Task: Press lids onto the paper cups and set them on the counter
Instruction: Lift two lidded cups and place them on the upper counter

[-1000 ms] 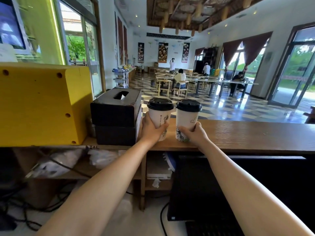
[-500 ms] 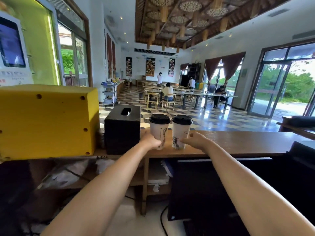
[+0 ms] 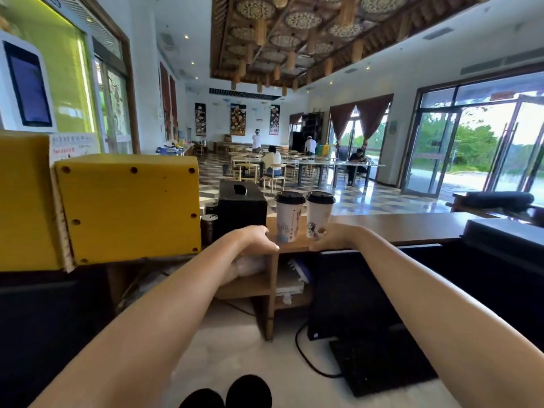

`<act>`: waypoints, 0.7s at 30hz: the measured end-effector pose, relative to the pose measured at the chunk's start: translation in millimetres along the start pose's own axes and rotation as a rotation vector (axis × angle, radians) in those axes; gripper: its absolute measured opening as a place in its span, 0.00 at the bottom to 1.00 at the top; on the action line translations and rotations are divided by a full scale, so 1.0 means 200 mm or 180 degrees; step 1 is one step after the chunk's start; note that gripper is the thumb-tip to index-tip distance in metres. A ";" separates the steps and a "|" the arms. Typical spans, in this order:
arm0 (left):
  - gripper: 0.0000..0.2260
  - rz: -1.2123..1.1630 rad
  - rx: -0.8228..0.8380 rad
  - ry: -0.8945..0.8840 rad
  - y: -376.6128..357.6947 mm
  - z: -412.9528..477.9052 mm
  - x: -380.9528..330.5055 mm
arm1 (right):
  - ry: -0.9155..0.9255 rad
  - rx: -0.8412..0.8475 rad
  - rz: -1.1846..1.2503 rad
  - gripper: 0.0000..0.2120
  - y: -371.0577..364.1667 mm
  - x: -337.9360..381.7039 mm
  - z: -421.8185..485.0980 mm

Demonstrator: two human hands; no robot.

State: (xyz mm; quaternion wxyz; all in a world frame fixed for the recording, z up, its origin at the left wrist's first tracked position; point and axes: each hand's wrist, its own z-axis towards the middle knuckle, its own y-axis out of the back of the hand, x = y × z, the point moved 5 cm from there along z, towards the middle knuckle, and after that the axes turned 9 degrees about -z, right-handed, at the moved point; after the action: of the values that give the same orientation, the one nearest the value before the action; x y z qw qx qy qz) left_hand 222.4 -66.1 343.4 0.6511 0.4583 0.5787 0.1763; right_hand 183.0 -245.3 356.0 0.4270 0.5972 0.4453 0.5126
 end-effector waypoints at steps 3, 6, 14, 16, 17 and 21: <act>0.32 0.0230 -0.0007 -0.0115 -0.02 -0.12 0.14 | 0.0006 -0.0078 -0.0132 0.39 -0.12 0.06 -0.08; 0.33 0.0251 -0.0079 -0.0211 -0.07 -0.26 0.31 | 0.0127 -0.0259 0.0100 0.44 -0.28 0.10 -0.20; 0.39 -0.0393 0.0151 -0.0341 -0.39 -0.64 0.93 | 0.0212 -0.0112 0.0659 0.44 -0.97 0.13 -0.51; 0.45 -0.0638 0.0320 -0.0239 -0.52 -0.75 1.11 | 0.0169 0.0024 0.0874 0.46 -1.17 0.11 -0.57; 0.48 -0.0752 0.0386 -0.0174 -0.58 -0.79 1.20 | 0.0165 0.0036 0.0887 0.47 -1.26 0.10 -0.59; 0.54 -0.1253 0.0374 0.0137 -0.83 -0.91 1.47 | 0.0126 0.0269 0.1193 0.48 -1.62 0.07 -0.63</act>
State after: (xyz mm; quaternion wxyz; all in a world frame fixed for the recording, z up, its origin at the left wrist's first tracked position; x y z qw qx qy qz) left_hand 84.6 143.2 52.5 0.6326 0.3697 0.6802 0.0214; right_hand 28.2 -148.3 59.8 0.2897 0.6769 0.3557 0.5756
